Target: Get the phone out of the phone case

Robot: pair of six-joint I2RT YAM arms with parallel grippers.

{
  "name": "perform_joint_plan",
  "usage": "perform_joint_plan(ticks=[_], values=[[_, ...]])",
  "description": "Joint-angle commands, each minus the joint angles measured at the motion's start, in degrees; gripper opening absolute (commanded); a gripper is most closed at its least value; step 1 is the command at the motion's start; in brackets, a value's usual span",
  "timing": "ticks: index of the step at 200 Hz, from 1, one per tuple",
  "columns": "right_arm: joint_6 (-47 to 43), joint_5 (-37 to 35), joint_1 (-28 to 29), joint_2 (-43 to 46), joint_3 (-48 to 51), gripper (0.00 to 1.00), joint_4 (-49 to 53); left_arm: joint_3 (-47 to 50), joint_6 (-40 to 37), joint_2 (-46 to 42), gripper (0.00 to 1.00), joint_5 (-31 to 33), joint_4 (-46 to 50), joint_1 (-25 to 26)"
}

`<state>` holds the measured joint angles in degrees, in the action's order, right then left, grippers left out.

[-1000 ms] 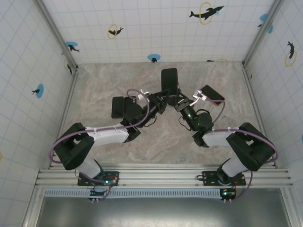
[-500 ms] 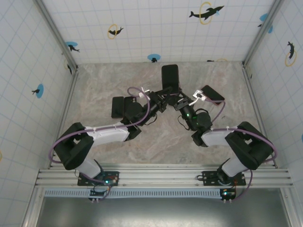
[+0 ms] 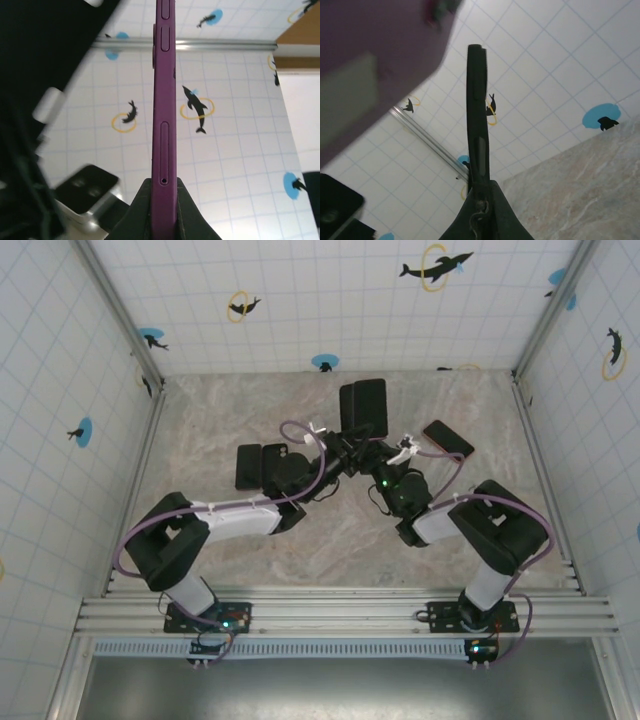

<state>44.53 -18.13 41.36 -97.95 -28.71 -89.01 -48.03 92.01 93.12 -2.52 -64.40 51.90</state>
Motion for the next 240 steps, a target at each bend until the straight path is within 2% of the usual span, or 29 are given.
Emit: perform_joint_plan(ticks=[1, 36, 91, 130, 156, 206, 240], values=[[-0.5, -1.8, -1.3, 0.1, -0.8, 0.00, -3.4, -2.0, 0.8, -2.1, 0.00, -2.1, -5.9, 0.2], [-0.1, 0.7, -3.3, 2.8, -0.7, 0.00, 1.5, 1.8, -0.9, -6.0, 0.00, -3.3, -2.3, -2.2], [4.9, 3.4, -7.2, 10.9, 0.1, 0.00, 22.1, 10.1, -4.8, -14.5, 0.00, -8.8, 11.2, -9.1], [10.6, 6.6, -7.7, 12.4, 2.1, 0.00, 23.6, 15.9, -5.2, -15.3, 0.00, -13.2, 12.7, -13.3], [14.3, 7.1, -6.7, 12.1, 2.7, 0.00, 24.7, 17.5, -8.3, -13.5, 0.00, -16.3, 14.8, -15.9], [16.4, 7.2, -4.3, 9.8, 2.5, 0.00, 24.6, 20.1, -11.6, -9.1, 0.00, -20.5, 14.4, -21.9], [17.5, 7.1, -3.0, 8.3, 2.5, 0.00, 24.2, 20.8, -11.2, -4.2, 0.00, -21.6, 10.7, -23.9]])
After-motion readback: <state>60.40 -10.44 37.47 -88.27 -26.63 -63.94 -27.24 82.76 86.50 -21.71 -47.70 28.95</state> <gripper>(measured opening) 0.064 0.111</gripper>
